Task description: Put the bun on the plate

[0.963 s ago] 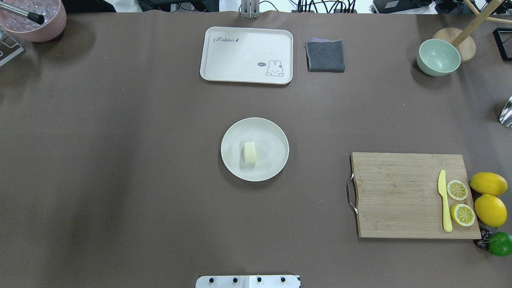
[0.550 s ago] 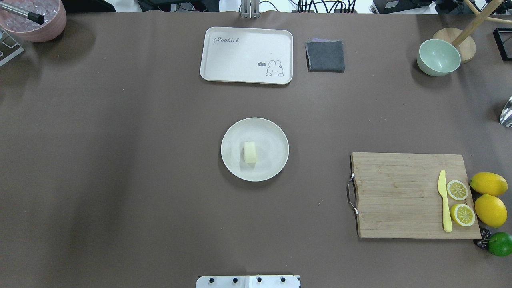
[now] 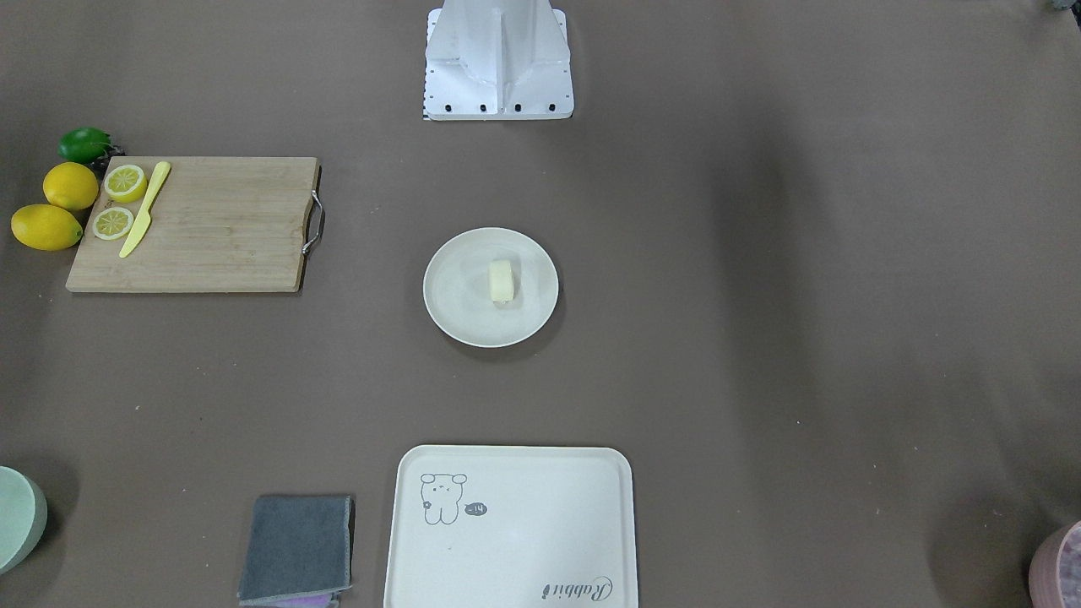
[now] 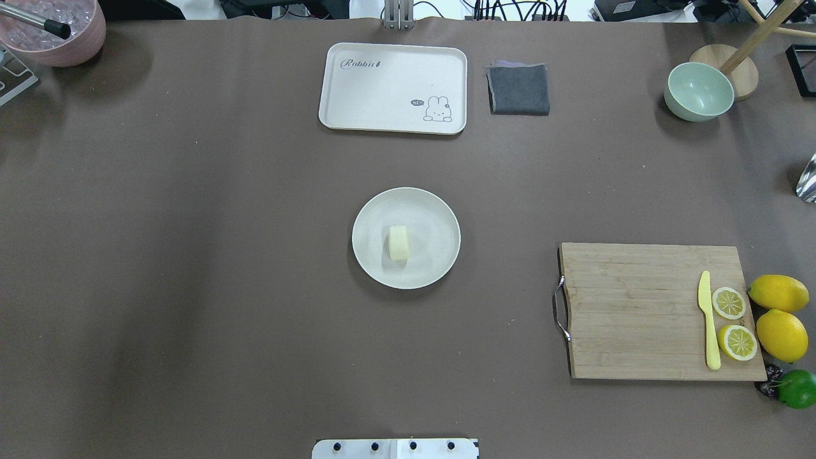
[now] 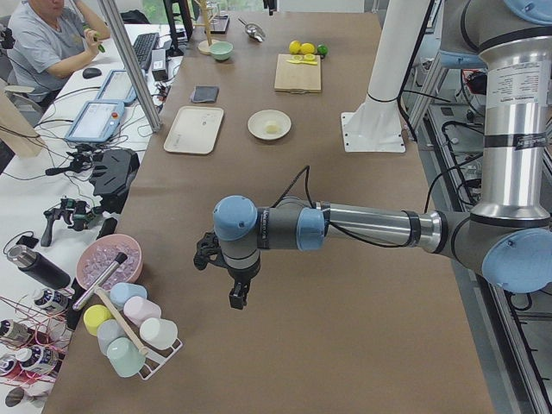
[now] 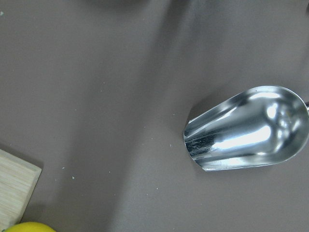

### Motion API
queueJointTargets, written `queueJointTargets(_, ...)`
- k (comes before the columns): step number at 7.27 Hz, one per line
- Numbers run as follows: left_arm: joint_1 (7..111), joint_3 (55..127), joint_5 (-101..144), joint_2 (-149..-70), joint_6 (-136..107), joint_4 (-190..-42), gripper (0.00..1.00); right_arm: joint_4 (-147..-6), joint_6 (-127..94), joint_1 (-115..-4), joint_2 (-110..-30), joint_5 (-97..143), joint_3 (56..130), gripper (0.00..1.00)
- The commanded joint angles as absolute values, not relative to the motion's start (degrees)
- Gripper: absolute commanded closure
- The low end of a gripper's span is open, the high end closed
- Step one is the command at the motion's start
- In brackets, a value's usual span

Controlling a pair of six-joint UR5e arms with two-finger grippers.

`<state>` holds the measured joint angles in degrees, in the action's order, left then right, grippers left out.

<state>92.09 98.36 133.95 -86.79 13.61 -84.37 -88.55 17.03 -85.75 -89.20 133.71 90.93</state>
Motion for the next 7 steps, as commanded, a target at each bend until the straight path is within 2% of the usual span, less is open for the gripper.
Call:
queueJointTargets(1,91.9,98.3,133.9,-86.8,13.6,-84.4,0.03,-88.6,17.1,-85.9,-89.4,133.9,91.2,0.01)
queueJointTargets(7,91.9,97.6,133.9,-87.1,13.6,-84.5,0.03,-88.6,16.7,-85.9,-89.4,133.8,91.2,0.01)
